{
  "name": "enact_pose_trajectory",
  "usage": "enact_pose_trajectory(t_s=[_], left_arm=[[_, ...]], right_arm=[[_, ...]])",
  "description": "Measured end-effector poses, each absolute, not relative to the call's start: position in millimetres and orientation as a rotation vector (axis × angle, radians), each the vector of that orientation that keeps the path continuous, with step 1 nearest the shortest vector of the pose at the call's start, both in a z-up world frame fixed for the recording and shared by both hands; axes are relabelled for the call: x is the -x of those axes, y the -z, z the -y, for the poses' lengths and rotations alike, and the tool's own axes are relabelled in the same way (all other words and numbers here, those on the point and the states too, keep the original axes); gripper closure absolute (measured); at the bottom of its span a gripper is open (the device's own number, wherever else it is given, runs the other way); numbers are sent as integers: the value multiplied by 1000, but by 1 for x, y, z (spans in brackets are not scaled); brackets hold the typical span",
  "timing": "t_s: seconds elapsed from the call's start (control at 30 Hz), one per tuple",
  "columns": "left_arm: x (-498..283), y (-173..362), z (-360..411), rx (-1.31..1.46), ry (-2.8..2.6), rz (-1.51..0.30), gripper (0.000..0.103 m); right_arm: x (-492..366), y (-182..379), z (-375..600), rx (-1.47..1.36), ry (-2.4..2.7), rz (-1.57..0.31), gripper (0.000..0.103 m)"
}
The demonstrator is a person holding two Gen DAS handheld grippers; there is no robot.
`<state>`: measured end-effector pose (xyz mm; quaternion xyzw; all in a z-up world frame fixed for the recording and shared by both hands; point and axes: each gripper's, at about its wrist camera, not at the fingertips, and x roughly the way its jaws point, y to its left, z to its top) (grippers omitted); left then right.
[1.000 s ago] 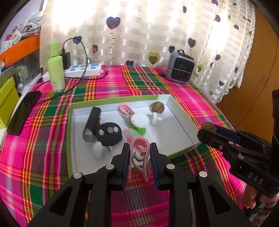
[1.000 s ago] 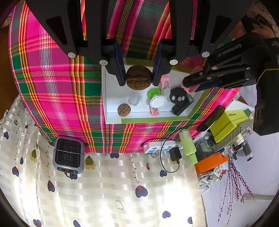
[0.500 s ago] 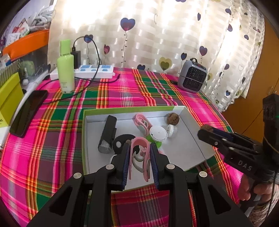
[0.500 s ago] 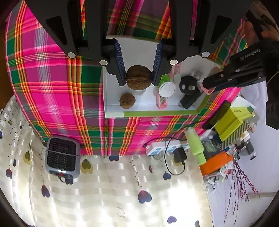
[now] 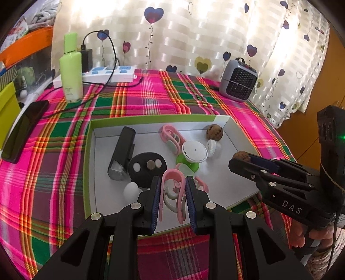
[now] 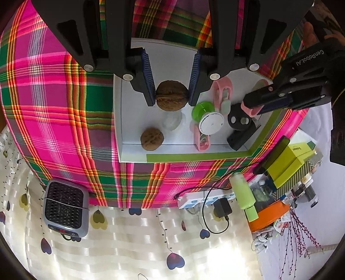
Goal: Organize objects
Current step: 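Carry the walnut and pink clip over the white box with both tools, then lower the walnut and pink clip into the box and open both tools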
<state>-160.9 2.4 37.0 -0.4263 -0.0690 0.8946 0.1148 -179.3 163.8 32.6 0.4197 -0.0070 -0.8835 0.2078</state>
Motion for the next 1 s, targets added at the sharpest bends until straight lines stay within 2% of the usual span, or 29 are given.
enact_pose_trajectory(t_s=[1.0], left_arm=[[169, -18, -7, 1324, -2593, 216, 82]], right_arm=[[185, -19, -154, -1222, 2443, -57, 71]])
